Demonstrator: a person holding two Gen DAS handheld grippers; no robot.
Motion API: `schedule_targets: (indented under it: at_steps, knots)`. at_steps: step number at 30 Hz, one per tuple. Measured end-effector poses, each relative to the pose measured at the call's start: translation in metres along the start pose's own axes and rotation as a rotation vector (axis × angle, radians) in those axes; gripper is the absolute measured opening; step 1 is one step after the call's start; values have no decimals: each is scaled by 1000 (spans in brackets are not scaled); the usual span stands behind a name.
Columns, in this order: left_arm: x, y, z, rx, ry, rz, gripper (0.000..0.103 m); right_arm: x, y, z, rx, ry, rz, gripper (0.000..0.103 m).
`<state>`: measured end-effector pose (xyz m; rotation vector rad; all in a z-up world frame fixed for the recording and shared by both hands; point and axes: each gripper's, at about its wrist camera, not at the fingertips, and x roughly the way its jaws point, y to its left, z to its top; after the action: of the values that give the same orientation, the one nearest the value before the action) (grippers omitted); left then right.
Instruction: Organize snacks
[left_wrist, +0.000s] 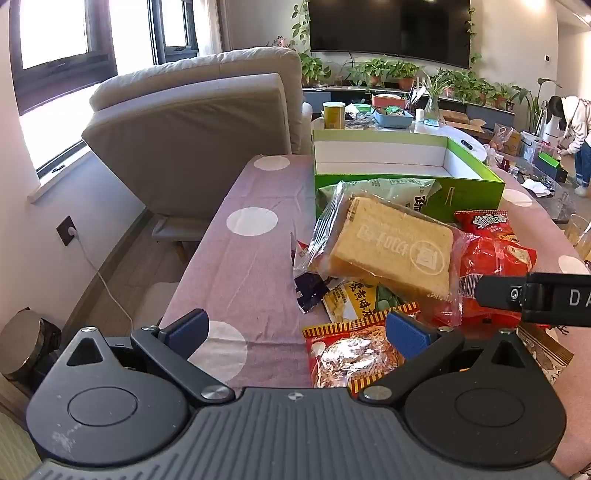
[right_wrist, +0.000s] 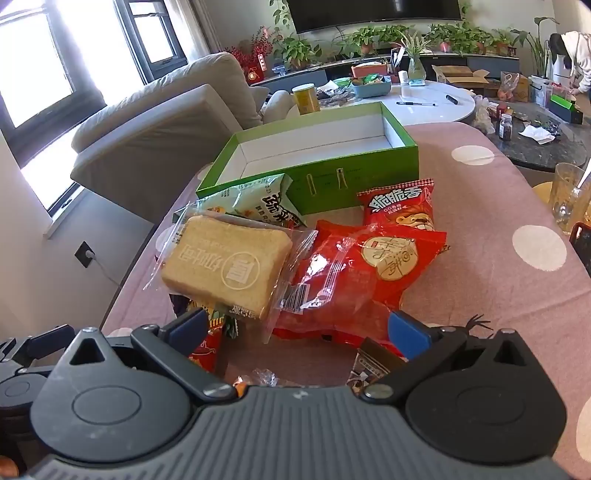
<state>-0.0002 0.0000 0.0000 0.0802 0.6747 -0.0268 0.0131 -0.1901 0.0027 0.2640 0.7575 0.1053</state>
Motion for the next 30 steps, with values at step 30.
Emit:
schedule_targets:
  at_steps: [30]
  knots:
    - [-3,-1,0,15,-10,-42,102,0,1,1,1,-5,4,85]
